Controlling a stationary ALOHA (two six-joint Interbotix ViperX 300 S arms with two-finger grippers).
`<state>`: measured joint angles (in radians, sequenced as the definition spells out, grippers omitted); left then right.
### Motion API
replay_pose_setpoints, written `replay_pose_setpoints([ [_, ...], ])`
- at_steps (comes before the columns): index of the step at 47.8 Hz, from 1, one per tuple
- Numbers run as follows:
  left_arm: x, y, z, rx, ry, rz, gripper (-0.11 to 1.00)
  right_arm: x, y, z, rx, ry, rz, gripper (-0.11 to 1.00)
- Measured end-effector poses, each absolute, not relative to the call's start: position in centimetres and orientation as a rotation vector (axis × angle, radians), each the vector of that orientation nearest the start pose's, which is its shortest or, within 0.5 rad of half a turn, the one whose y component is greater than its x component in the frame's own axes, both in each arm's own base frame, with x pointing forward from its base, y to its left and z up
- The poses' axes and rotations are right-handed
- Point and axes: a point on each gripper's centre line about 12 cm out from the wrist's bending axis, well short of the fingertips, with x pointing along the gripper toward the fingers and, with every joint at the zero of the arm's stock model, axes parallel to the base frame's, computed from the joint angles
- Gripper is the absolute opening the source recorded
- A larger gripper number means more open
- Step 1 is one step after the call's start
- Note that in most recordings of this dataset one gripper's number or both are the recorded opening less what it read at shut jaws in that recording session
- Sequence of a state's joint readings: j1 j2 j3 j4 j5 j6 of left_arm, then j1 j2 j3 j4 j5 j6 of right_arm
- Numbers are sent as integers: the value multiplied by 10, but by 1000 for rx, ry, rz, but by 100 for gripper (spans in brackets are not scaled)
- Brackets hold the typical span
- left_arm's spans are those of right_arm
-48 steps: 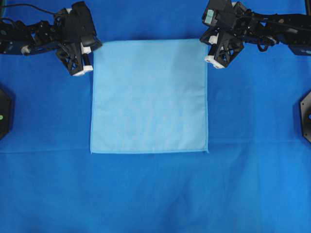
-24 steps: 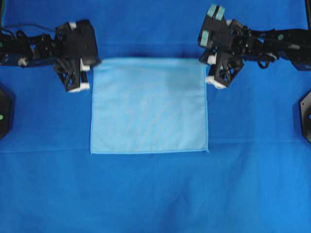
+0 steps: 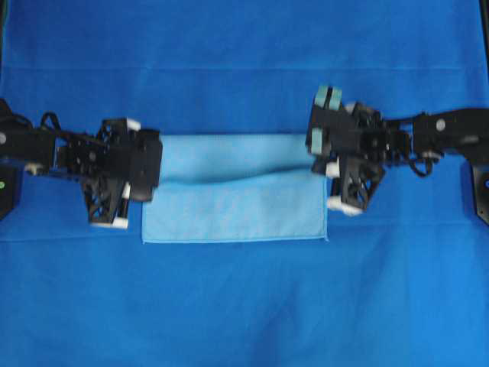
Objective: Fold the light blue towel.
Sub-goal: 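Pull both held top corners toward the bottom edge, folding the towel in half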
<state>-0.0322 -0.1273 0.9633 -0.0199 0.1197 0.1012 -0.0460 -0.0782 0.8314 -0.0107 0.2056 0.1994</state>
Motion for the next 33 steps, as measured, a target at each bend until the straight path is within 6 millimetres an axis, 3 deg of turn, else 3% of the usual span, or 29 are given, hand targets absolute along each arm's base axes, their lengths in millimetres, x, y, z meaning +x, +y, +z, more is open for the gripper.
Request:
replay_pose_setpoints([
  [15, 295, -54, 116, 18, 943, -135, 2, 320, 28, 128, 227, 967, -63, 0],
  [33, 299, -59, 118, -3, 930, -136, 2, 322, 35, 129, 237, 944, -49, 0],
])
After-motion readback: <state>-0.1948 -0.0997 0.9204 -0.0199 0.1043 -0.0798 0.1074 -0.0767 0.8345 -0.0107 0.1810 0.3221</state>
